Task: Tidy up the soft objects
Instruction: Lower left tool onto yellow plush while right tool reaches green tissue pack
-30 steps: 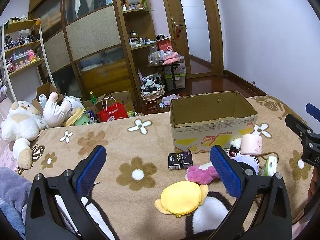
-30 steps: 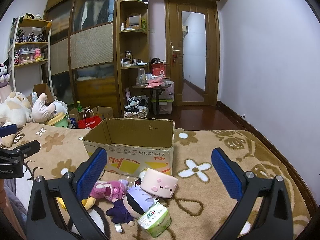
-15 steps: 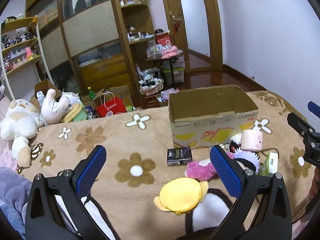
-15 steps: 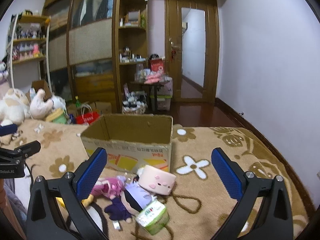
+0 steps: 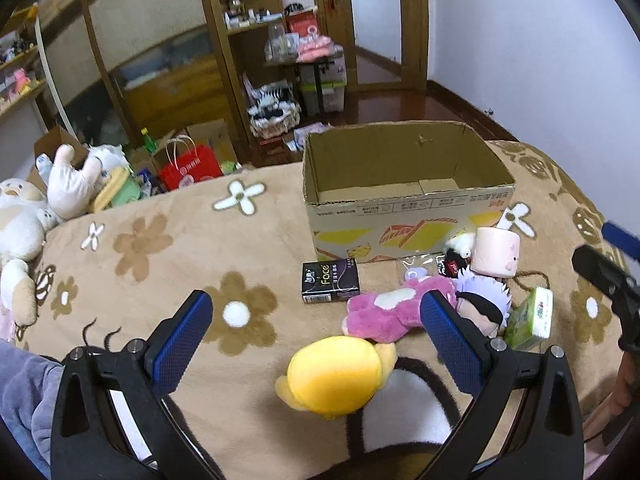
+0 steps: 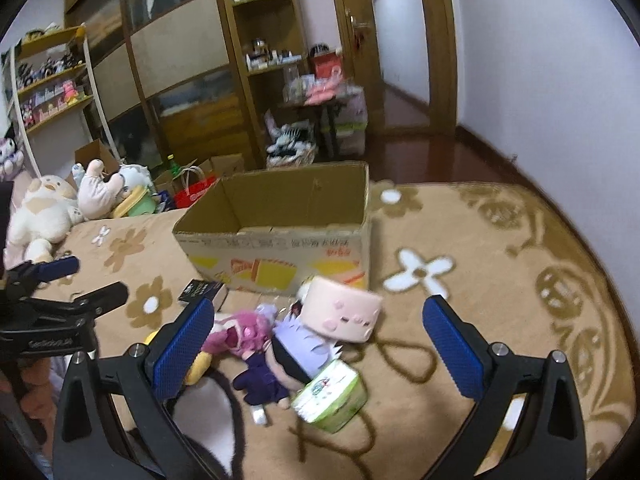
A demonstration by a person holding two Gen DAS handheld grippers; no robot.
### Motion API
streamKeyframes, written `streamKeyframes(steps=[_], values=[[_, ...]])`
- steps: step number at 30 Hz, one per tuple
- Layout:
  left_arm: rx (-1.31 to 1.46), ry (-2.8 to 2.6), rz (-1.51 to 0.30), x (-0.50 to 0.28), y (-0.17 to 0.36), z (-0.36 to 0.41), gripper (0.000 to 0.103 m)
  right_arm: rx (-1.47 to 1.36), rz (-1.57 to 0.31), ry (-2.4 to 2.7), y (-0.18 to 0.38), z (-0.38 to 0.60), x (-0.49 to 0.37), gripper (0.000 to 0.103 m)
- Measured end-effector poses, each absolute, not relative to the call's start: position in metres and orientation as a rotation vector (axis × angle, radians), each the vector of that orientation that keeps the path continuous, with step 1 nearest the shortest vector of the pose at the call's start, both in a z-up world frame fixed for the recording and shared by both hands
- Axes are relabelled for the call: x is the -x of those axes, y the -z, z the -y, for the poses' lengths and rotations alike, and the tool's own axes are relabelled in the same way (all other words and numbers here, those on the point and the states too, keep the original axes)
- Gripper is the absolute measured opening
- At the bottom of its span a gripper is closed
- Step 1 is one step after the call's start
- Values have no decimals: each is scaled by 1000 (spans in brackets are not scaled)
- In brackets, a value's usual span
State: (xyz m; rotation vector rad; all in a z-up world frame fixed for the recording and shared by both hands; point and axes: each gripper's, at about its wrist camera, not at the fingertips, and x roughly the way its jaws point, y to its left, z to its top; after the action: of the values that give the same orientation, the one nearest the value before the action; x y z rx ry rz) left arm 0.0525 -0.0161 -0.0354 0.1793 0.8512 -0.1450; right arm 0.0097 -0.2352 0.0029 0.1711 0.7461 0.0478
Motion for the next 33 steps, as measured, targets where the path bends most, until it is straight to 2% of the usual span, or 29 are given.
streamKeyframes(steps=[25,33], values=[[-107,200,-1284,-94,123,22,102,-118,-1114,-90,63,220,-42,103],[-133,211,-1387,-99,150,29,102,-127,-1201,-101,78,219,-45,92]])
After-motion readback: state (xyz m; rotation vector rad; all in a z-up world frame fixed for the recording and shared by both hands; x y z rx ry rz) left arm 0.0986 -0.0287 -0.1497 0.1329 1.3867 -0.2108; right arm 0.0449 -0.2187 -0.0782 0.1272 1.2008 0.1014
